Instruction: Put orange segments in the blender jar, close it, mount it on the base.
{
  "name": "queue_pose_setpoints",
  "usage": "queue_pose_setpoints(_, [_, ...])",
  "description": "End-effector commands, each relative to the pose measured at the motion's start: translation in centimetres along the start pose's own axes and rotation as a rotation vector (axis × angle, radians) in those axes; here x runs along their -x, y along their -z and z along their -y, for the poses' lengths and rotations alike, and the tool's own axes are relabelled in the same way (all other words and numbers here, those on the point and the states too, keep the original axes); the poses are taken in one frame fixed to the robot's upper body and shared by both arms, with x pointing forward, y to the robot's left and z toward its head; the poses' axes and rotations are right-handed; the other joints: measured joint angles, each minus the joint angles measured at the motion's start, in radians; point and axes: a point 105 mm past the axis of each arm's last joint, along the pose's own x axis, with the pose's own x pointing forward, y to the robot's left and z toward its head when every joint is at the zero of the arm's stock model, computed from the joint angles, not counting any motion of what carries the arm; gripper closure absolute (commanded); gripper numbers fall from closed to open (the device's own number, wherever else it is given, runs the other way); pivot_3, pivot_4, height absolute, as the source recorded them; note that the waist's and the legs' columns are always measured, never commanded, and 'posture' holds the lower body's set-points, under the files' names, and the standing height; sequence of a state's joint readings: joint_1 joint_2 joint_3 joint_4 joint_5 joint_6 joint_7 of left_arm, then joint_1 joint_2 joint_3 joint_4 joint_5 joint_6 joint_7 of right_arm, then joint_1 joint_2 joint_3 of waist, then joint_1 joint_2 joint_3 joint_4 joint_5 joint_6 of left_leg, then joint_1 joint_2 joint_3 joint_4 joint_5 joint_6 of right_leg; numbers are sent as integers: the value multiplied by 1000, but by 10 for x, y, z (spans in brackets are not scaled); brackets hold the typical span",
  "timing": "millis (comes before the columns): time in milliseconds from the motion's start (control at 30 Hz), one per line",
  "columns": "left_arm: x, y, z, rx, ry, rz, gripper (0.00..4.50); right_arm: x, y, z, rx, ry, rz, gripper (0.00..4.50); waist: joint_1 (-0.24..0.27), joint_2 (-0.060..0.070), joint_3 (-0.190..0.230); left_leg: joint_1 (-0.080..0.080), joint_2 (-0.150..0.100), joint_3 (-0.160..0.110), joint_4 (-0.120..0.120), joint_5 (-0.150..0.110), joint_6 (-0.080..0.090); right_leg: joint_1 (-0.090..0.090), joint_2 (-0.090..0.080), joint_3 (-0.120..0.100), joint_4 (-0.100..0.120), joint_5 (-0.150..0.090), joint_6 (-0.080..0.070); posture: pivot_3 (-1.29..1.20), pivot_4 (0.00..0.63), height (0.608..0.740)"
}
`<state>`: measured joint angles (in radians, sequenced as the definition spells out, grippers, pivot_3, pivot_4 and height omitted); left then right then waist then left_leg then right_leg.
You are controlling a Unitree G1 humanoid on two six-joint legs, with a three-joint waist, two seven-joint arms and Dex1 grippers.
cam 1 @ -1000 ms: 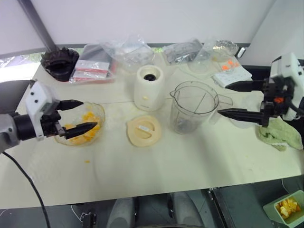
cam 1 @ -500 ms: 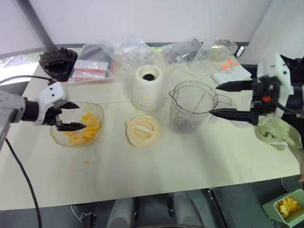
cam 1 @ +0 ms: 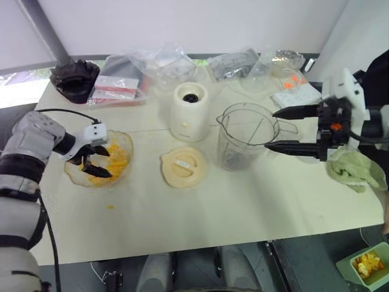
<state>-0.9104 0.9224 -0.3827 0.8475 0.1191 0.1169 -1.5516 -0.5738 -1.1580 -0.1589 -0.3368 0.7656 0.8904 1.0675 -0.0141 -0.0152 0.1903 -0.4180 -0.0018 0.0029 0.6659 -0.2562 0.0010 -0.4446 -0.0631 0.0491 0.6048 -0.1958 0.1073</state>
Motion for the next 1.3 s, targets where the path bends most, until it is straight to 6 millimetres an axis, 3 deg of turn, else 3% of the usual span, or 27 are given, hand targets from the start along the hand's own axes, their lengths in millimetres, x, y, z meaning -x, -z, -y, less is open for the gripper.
queue_pose_setpoints(33, [3,-1,-3,-32,-4,-30,0,4,-13,-3,55,9,16,50,0,0,0,0,0,0,0,0,0,0,0,0,1,0,0,0,150,740])
queue_pose_setpoints(767, [-41,-5,-13,57,-48,-17,0,2,-17,3,77,58,43,50,3,0,0,1,-1,-1,3,0,0,-1,-1,0,8,1,4,0,150,740])
queue_pose_setpoints(867, [-45,-5,-15,81,-61,-14,709,1,-18,6,88,73,54,0,3,-1,0,1,-1,-1,3,0,0,-1,-1,0,8,1,4,0,150,740])
queue_pose_setpoints(1200, [-52,-4,-13,143,-60,18,709,-1,-22,10,111,106,76,0,5,-1,-1,1,-1,-2,3,0,0,0,-1,0,9,1,4,0,150,740])
queue_pose_setpoints(1233, [-53,-3,-13,146,-62,18,1294,-1,-23,11,114,109,78,0,5,-1,-1,1,-1,-2,3,0,0,0,-1,0,9,1,4,0,150,740])
queue_pose_setpoints(1300, [-53,-1,-13,153,-64,17,2010,-2,-23,12,117,112,81,0,3,-1,-1,1,-1,-2,4,0,0,0,-1,0,9,1,4,0,150,740])
